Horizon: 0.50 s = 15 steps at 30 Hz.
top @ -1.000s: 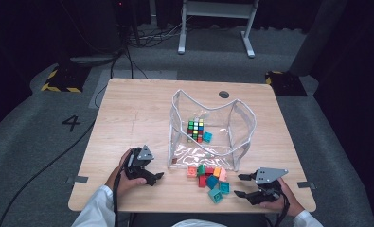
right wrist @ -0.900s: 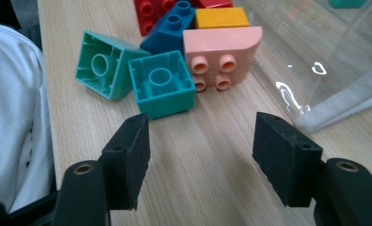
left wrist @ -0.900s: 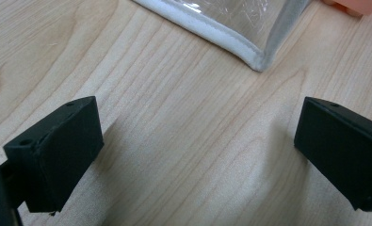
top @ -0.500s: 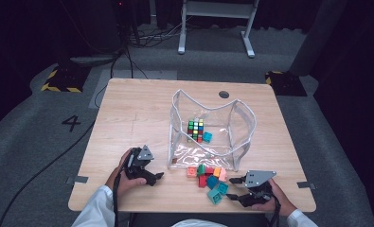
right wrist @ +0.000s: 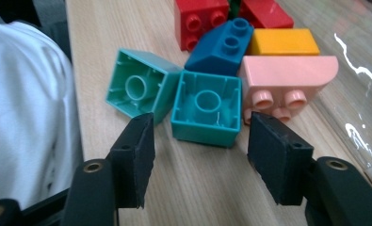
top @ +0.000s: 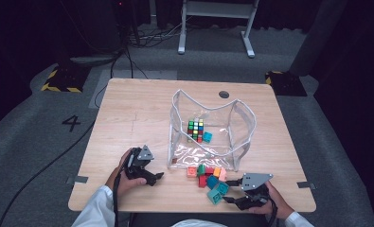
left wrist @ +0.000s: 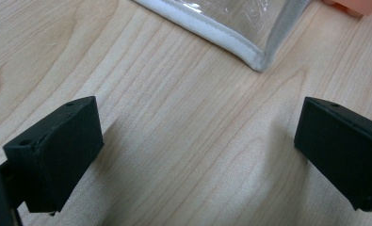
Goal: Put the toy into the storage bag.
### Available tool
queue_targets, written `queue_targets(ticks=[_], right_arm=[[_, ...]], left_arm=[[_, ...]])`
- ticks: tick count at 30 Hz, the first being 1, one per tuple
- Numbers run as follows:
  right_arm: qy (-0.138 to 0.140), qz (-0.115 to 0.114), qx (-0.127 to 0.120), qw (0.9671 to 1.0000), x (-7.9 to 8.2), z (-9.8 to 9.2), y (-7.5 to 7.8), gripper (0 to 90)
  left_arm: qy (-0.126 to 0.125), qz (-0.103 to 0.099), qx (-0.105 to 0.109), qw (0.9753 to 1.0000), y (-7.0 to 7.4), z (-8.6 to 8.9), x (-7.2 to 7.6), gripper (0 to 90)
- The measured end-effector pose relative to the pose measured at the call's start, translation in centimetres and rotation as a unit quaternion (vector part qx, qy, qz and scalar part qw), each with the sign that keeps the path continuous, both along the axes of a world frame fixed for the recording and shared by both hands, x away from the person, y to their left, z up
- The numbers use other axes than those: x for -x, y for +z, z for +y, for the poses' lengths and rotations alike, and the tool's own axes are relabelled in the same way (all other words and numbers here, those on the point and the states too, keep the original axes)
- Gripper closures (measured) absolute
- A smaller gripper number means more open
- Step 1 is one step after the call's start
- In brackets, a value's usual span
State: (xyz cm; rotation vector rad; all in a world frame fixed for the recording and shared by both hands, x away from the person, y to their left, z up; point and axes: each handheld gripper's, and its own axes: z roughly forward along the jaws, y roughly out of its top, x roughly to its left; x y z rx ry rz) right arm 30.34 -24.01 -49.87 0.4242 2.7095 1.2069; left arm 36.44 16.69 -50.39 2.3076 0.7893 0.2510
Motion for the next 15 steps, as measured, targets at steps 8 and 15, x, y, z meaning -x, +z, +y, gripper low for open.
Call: queue_targets(ticks=[8,15], right_arm=[[-0.021,0.007,-0.004,0.9998,-0.45,-0.15,-0.12,53.0],[-0.007,0.0,-0.001,1.0,-0.38,-0.37,-0.08,58.7]], left_arm=[[0.0,0.0,0.0,1.0,0.0,0.0,0.0,1.7],[0.0,0.0,0.0,1.0,0.0,0.0,0.0,1.7]])
